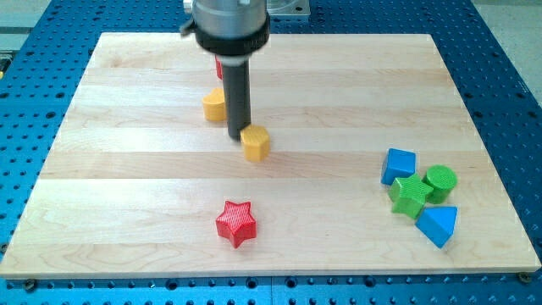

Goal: Move yellow blocks towards the red star

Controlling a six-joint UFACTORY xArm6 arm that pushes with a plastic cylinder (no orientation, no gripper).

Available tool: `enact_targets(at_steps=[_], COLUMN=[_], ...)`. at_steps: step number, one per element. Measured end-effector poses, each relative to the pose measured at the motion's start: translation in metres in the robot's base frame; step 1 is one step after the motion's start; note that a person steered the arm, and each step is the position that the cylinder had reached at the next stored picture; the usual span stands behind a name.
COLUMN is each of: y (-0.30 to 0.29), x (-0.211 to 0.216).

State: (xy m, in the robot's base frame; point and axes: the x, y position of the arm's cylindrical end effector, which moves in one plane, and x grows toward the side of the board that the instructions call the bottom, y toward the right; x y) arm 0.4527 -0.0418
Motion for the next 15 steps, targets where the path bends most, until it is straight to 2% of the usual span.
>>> enact_targets(at_steps=[1,2,4,7,9,10,11,13,15], y=[0.000,0.012,0.026,0.064,0.062,0.087,0.105,0.105,0.093], x=[0.016,-0.022,0.043,0.054,0.082,0.083,0.119,0.118,0.094])
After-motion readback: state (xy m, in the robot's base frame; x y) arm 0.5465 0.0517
